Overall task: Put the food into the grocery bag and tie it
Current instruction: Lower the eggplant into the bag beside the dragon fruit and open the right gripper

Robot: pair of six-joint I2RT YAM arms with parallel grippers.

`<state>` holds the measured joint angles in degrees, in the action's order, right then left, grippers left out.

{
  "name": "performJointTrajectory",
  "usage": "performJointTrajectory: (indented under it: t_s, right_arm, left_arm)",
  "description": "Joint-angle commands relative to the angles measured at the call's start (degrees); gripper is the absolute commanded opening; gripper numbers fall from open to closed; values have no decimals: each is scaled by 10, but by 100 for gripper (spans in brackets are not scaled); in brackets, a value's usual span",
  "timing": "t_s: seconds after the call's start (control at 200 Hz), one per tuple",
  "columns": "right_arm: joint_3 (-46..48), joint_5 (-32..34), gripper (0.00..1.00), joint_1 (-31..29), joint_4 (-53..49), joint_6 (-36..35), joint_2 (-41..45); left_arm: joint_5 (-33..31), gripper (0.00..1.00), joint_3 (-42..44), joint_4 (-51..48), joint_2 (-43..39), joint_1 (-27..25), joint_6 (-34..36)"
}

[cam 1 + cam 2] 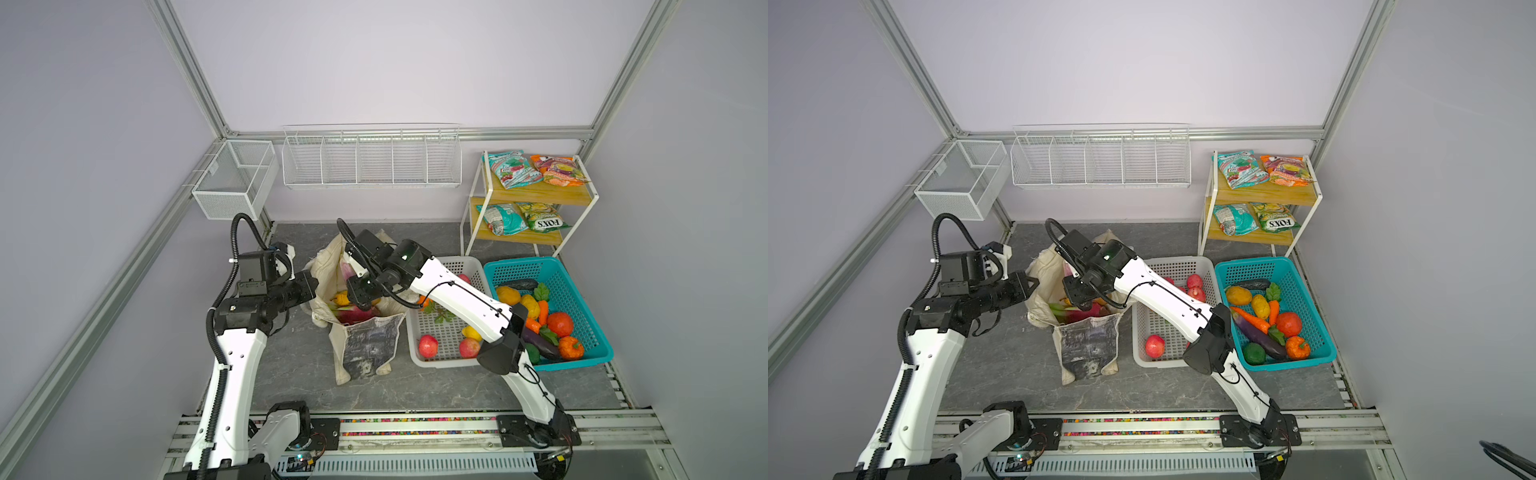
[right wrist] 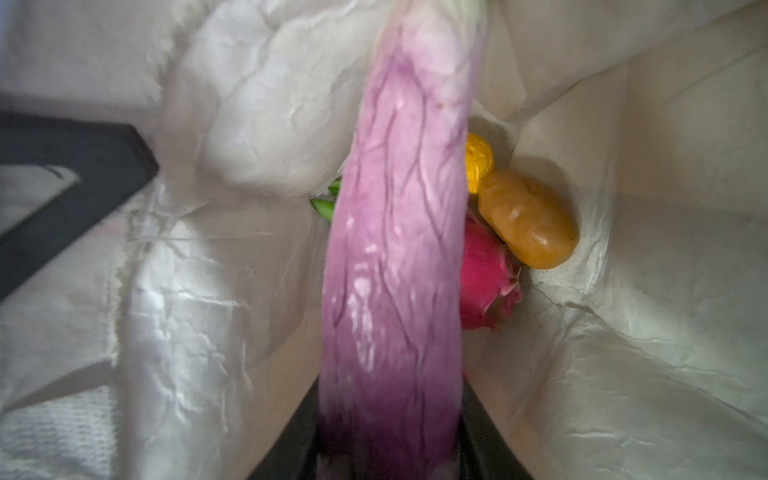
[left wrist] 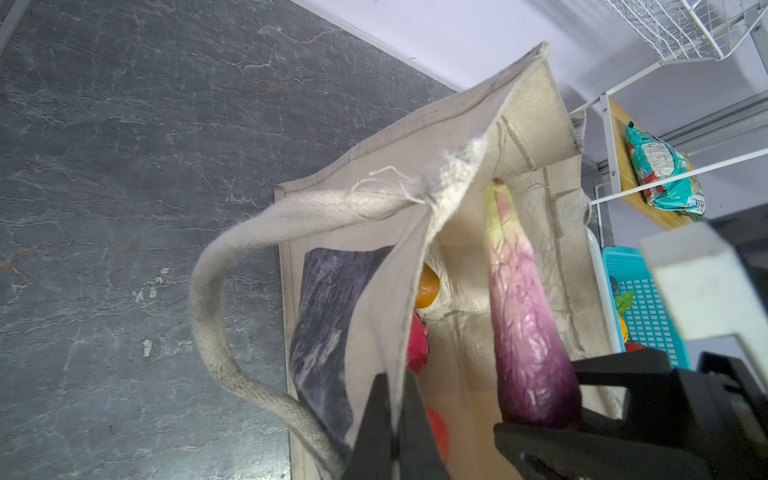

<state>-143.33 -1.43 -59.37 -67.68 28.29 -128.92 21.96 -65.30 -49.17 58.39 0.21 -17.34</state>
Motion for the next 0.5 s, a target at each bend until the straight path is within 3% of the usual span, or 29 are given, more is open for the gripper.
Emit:
performJointTrajectory:
  t_s: [0.0,0.495]
  right_arm:
    - [7,-12,28,-3,13,2,-12]
    - [7,-43,28,-5,55,41,-60]
  left_arm:
    - [8,0,-11,21,-1,-3,-4]
    - [12,0,-26,19,-7,-3,-12]
